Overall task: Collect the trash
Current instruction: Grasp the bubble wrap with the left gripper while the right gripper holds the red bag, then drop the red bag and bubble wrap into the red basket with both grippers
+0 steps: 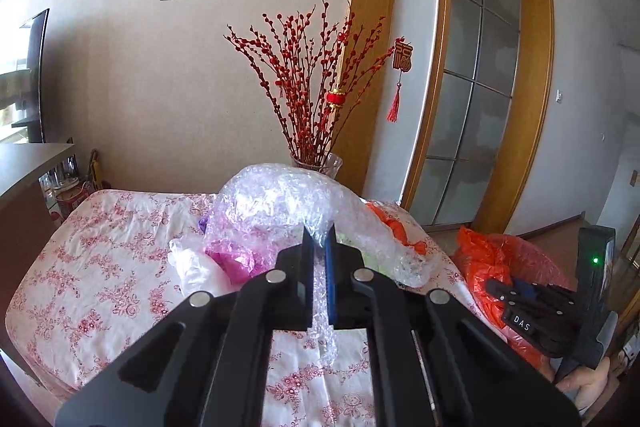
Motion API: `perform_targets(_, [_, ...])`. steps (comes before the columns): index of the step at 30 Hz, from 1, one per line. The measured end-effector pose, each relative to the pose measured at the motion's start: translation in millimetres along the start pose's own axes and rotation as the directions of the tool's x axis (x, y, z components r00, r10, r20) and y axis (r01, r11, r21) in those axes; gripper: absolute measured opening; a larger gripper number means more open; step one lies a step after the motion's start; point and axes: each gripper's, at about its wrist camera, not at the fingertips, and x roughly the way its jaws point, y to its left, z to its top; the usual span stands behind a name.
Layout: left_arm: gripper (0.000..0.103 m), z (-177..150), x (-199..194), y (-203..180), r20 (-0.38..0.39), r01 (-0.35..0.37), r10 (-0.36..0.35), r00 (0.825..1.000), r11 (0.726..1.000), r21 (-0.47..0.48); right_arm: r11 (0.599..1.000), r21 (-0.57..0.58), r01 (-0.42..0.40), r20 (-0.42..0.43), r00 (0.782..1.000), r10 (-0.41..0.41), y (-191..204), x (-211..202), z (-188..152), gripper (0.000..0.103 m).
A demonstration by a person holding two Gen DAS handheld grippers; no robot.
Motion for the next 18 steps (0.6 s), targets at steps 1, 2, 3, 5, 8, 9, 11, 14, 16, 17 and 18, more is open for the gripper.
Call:
perform_targets(1, [0.006, 1, -1, -2, 0.002, 0.004, -0.004, 1.0, 1.0, 0.001, 1.0, 0.002, 0.001, 0.001, 1.0, -0.001, -1, -1, 0, 0.028])
perform_targets(2, [0.006, 1, -1, -3, 0.003, 0.009, -0.009, 1.0, 1.0, 0.002, 1.0, 0.003, 0.002, 0.002, 1.0, -0.002, -2, -1, 0, 0.028])
perform_targets(3, [0.006, 2, -1, -5, 0.005, 0.014, -0.014, 1.0, 1.0, 0.003, 1.0, 0.005, 0.003, 0.004, 1.0, -0.003, -3, -2, 0, 0.028])
perform_targets(5, [0.006, 2, -1, -8, 0.007, 0.026, -0.026, 1.0, 1.0, 0.005, 1.0, 0.008, 0.006, 0.009, 1.0, -0.006, -5, -4, 0, 0.028])
perform_targets(8, [0.006, 1, 0, -15, 0.006, 0.045, -0.045, 0.999, 0.999, 0.008, 1.0, 0.014, 0.013, 0.016, 1.0, -0.013, -11, -8, 1, 0.028])
perform_targets(9, [0.006, 1, 1, -17, 0.006, 0.053, -0.053, 0.999, 0.999, 0.008, 1.0, 0.017, 0.017, 0.018, 1.0, -0.017, -13, -9, 1, 0.028])
perform_targets(11, [0.006, 0, 2, -21, 0.004, 0.07, -0.07, 0.998, 0.998, 0.008, 0.999, 0.023, 0.025, 0.023, 0.999, -0.025, -17, -12, 2, 0.028])
perform_targets(14, [0.006, 0, 4, -28, 0.006, 0.097, -0.097, 0.995, 0.995, 0.011, 0.998, 0.04, 0.038, 0.033, 0.999, -0.039, -26, -16, 3, 0.028])
perform_targets(16, [0.006, 0, 7, -34, 0.006, 0.117, -0.117, 0.993, 0.993, 0.011, 0.997, 0.051, 0.052, 0.042, 0.998, -0.054, -32, -20, 4, 0.028])
perform_targets(17, [0.006, -1, 9, -37, 0.003, 0.128, -0.128, 0.992, 0.992, 0.011, 0.997, 0.055, 0.056, 0.045, 0.997, -0.059, -36, -22, 4, 0.028])
perform_targets(18, [0.006, -2, 11, -41, 0.0, 0.139, -0.139, 0.99, 0.99, 0.011, 0.996, 0.063, 0.065, 0.05, 0.996, -0.068, -40, -24, 5, 0.028])
